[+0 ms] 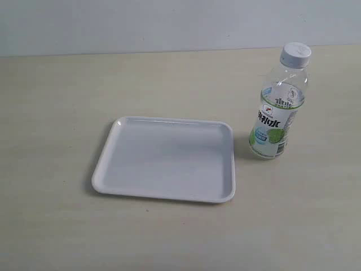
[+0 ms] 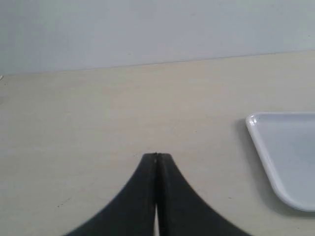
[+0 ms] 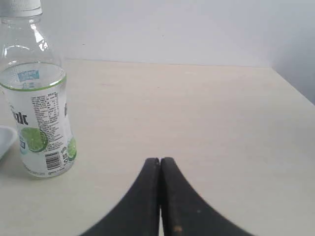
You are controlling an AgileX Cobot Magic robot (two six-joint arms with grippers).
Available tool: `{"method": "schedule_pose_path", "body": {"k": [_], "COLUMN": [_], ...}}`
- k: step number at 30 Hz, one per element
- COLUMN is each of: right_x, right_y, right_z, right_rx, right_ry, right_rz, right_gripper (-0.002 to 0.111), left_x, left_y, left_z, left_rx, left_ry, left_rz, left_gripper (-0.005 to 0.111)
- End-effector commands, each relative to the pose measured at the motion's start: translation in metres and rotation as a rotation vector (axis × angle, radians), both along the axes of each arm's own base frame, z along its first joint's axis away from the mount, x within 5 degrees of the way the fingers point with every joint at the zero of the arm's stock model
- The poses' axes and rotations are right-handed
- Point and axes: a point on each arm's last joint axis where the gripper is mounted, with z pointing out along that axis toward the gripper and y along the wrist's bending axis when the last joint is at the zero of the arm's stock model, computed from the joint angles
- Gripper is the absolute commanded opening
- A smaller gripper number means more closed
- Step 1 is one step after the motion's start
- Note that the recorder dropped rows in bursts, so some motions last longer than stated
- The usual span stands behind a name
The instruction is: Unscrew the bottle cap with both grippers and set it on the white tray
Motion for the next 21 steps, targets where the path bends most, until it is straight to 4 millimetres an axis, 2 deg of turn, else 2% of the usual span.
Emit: {"method": "schedule_pose_path", "body": {"k": [1, 4, 6, 8, 12, 15, 16, 20, 21], "right_x": [0.000, 0.001, 0.002, 0.003, 0.003, 0.002, 0.000, -0.008, -0.004], "right_y": [0.000, -0.002, -0.001, 0.003, 0.006, 0.007, 0.008, 0.014, 0.013], "right_z": [-0.001, 0.005, 0.012, 0.023, 0.038, 0.044, 0.050, 0.072, 0.077], "right_rx": [-0.005, -0.184, -0.224, -0.097, -0.073, 0.102, 0.149, 0.116, 0.120], "right_ry": [-0.001, -0.030, -0.104, -0.259, -0.433, -0.522, -0.599, -0.851, -0.821], "right_rz": [-0.004, 0.014, 0.028, 0.044, 0.068, 0.075, 0.094, 0.174, 0.169], "right_gripper": [0.000, 0.000, 0.000, 0.000, 0.000, 0.000, 0.000, 0.000, 0.000], "left_x": [0.000, 0.000, 0.000, 0.000, 0.000, 0.000, 0.000, 0.000, 0.000], "left_y": [0.000, 0.000, 0.000, 0.000, 0.000, 0.000, 0.000, 0.000, 0.000], "left_z": [0.000, 0.000, 0.000, 0.000, 0.000, 0.000, 0.000, 0.000, 0.000], "left_rx": [0.000, 0.000, 0.000, 0.000, 0.000, 0.000, 0.000, 0.000, 0.000], "left_ry": [-0.008, -0.008, -0.008, -0.008, -0.008, -0.008, -0.008, -0.008, -0.008], "left_rz": [0.000, 0.000, 0.000, 0.000, 0.000, 0.000, 0.000, 0.000, 0.000], "left_gripper": [0.000, 0.000, 0.000, 0.000, 0.000, 0.000, 0.000, 0.000, 0.000]}}
